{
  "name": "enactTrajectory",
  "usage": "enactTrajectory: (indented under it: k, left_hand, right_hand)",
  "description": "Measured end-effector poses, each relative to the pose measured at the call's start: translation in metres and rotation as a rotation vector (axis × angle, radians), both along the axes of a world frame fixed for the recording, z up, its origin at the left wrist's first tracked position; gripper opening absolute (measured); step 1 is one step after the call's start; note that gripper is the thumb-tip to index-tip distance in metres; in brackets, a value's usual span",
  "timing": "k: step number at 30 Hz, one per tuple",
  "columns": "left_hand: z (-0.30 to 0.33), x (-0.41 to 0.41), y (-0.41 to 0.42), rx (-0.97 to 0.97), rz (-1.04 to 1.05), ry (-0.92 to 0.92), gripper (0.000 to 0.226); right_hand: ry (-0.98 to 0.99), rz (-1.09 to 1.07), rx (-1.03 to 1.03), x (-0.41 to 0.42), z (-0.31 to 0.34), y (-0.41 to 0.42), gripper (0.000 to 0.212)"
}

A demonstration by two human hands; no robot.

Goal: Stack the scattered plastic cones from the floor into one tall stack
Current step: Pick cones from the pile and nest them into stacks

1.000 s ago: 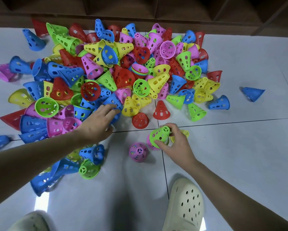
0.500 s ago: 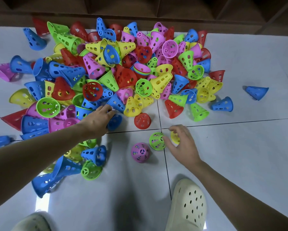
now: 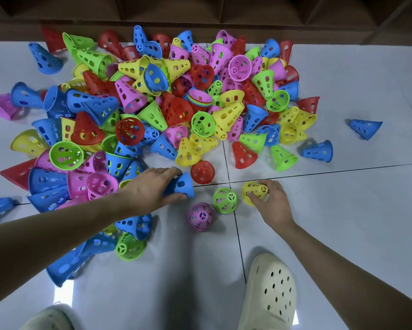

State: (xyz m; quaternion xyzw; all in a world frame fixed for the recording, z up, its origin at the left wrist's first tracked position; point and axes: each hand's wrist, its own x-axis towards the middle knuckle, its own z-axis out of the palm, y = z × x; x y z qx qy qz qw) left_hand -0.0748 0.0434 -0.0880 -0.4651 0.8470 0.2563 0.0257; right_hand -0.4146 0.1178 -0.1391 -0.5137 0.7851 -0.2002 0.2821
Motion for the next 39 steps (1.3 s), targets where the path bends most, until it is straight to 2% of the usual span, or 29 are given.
enactTrajectory:
  k: [1, 7, 10, 13, 19, 23, 26, 32, 36, 39]
  left_hand:
    - [0.004, -0.002, 0.004, 0.008, -0.005, 0.043, 0.093]
    - [0.022, -0.011, 0.024, 0.042, -0.027, 0.242, 0.063]
    - [0.020, -0.017, 0.033, 0.087, -0.075, 0.279, 0.056]
    - [0.010, -0.026, 0.042, 0.105, -0.145, 0.258, 0.056]
    - [-0.003, -0.047, 0.051, 0.176, -0.129, 0.138, 0.056]
    - [-0.012, -0.051, 0.049, 0.176, -0.114, 0.057, 0.053]
    - [-0.017, -0.049, 0.045, 0.161, -0.078, 0.010, 0.053]
    - [-0.027, -0.033, 0.030, 0.086, 0.040, 0.003, 0.057]
    - [-0.019, -0.022, 0.017, 0.071, 0.082, 0.190, 0.075]
    - [-0.010, -0.024, 0.006, 0.041, 0.153, 0.304, 0.067]
  right_hand:
    - [-0.007, 0.004, 0.001, -0.001, -0.002, 0.000, 0.039]
    - [-0.041, 0.010, 0.038, -0.005, -0.006, -0.001, 0.044]
    - [-0.151, -0.049, -0.002, 0.000, 0.002, 0.001, 0.039]
    - [-0.225, -0.099, -0.115, 0.008, 0.020, 0.003, 0.039]
    - [-0.210, 0.044, -0.212, 0.026, 0.048, 0.010, 0.031]
    - [-0.144, 0.206, -0.200, 0.035, 0.050, 0.010, 0.032]
    - [-0.104, 0.303, -0.166, 0.041, 0.046, 0.008, 0.041]
    - [-0.025, 0.439, -0.108, 0.042, 0.028, 0.004, 0.040]
    - [-0.020, 0.523, -0.033, 0.036, 0.015, 0.000, 0.045]
    - [-0.064, 0.525, 0.044, 0.031, 0.011, -0.003, 0.053]
